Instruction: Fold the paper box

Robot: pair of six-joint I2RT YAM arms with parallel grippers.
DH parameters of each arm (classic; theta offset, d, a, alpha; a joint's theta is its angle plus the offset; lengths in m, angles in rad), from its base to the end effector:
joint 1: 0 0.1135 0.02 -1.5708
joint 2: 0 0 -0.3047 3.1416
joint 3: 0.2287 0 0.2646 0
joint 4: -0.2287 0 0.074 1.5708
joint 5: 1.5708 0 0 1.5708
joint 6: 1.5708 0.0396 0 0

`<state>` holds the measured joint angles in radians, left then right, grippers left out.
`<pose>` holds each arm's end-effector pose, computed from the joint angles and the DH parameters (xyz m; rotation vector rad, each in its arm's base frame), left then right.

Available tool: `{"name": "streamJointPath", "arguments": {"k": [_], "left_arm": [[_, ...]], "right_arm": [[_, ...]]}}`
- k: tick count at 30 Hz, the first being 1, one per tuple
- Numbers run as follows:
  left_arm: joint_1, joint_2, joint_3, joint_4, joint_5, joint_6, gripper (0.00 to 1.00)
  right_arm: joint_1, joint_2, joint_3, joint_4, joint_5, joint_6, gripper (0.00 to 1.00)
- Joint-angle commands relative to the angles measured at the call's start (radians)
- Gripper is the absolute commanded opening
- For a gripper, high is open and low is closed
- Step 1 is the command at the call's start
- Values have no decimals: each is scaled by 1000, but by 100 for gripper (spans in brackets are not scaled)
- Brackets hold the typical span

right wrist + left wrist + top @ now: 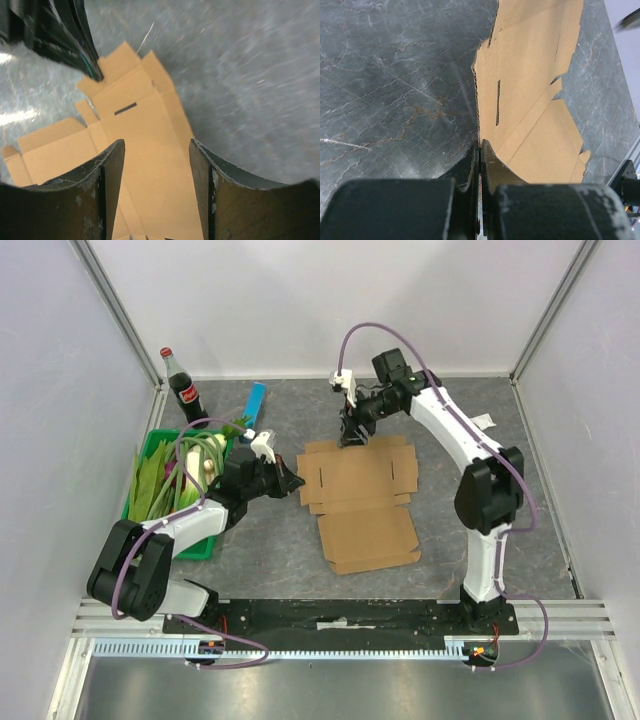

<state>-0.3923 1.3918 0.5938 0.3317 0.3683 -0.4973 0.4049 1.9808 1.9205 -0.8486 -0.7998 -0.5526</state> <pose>0.2604 -0.1232 0.2208 0.1317 2.1286 -0.9180 0.4160 0.2092 0.3572 -1.3461 1.8738 0.9045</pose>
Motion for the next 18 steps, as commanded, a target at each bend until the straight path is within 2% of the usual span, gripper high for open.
{"name": "streamJointPath", "arguments": {"k": [1,5,10,14,18], "left_arm": [[-14,-37,4,46,21,88,2],[-17,-27,6,69,61,103,2],[-23,-22,-3,93,78,112,2],[-28,-20,-6,93,78,117,2],[-39,-22,-8,92,72,123,2]], "right_arm": [[-3,64,83,-219,-117,-144,61],[-1,116,64,-239,-125,-199,58],[-3,165,78,-253,-136,-220,49],[-5,156,68,-209,-92,-190,49],[-14,110,55,-162,-56,-142,54]]}}
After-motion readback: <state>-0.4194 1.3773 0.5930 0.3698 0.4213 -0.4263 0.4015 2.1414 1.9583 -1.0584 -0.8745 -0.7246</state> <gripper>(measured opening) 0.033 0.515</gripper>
